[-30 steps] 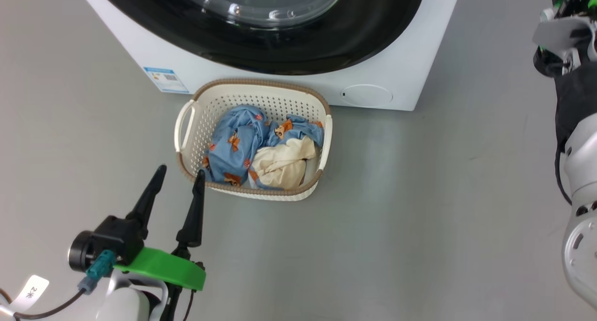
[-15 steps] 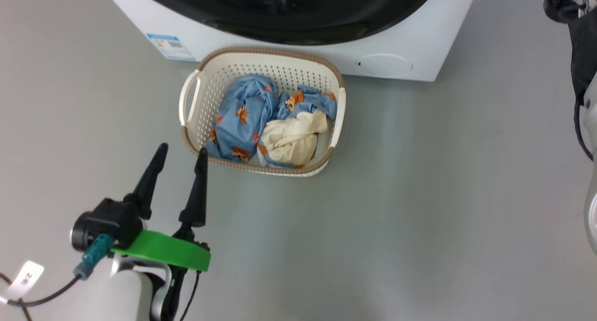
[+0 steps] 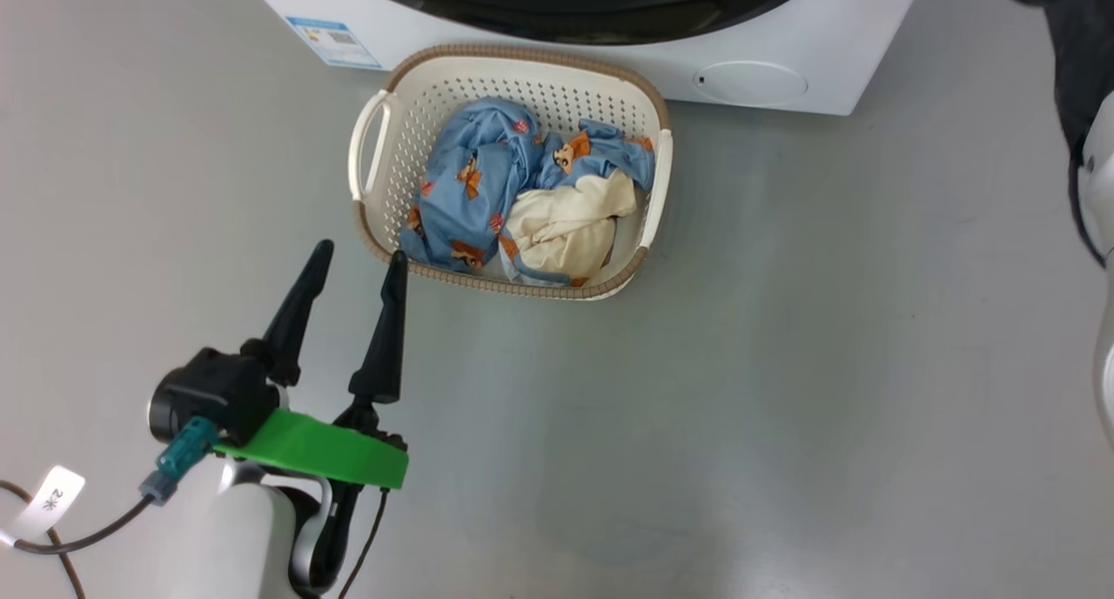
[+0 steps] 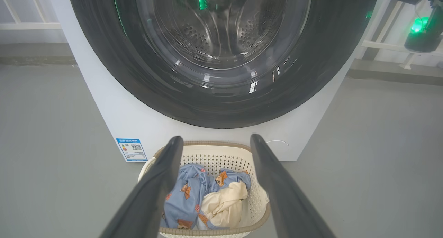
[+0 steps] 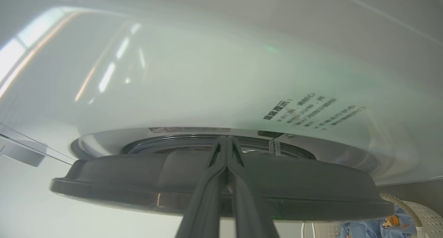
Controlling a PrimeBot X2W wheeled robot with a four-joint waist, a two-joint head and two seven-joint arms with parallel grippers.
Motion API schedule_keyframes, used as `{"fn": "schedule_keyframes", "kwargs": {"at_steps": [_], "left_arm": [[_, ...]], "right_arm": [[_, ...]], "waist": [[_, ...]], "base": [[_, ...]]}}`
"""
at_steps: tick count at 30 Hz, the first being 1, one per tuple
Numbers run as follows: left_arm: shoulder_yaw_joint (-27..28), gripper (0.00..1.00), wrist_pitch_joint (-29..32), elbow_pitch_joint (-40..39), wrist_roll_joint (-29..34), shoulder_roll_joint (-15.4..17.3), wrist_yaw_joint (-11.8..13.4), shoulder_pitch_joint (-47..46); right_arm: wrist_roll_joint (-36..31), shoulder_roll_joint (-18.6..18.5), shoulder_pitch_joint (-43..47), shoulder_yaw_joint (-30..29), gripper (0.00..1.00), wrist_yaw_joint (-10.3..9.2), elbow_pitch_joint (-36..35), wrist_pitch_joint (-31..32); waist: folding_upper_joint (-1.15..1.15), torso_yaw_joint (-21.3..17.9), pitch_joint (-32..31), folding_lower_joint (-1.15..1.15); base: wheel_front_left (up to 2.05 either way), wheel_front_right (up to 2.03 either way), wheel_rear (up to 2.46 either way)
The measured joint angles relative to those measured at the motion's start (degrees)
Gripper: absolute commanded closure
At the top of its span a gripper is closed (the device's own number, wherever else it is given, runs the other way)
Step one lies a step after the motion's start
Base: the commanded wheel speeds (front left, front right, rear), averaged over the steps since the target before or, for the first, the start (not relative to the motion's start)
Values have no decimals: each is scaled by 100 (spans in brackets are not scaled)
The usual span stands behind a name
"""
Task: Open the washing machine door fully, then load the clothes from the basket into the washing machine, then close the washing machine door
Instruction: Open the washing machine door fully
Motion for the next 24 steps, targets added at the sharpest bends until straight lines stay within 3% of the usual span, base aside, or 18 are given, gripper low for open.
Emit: {"fn": "schedule_keyframes", "kwargs": {"at_steps": [24], "left_arm": [[-225, 0, -8, -154, -258, -20, 103, -178]], "right_arm": [[-495, -157, -660, 21, 100, 0, 533, 126]], "waist": [[0, 261, 382, 0]], "base": [[0, 0, 0]]}}
